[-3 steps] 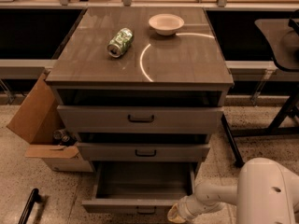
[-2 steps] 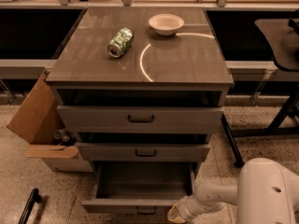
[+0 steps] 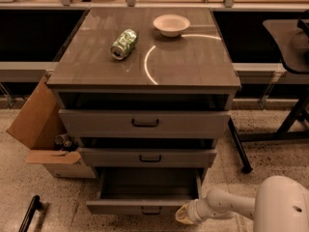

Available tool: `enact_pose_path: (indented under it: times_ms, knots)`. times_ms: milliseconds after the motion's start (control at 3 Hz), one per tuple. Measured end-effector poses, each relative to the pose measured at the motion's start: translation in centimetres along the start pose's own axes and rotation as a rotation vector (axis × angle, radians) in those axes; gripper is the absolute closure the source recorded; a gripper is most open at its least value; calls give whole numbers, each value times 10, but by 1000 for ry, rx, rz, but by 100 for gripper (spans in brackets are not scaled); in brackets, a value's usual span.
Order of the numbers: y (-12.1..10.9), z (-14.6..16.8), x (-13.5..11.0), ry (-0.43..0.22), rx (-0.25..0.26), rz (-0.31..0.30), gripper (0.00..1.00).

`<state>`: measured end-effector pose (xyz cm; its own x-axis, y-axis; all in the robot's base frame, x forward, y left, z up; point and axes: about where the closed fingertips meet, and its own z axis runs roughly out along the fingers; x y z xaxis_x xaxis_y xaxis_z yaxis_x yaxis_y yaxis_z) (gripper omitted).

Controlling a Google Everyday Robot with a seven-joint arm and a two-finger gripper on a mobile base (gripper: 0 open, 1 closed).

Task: Close bottom drawer

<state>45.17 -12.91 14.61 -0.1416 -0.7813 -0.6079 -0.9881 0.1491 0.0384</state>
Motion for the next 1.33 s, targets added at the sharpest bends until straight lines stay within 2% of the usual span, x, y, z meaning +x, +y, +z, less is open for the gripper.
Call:
enact_pose_path:
  times_ms: [667,1333]
  knots:
    - [-61,3,-1,-82,56,20,100]
    - [-104,5,-10,-120,67,34,100]
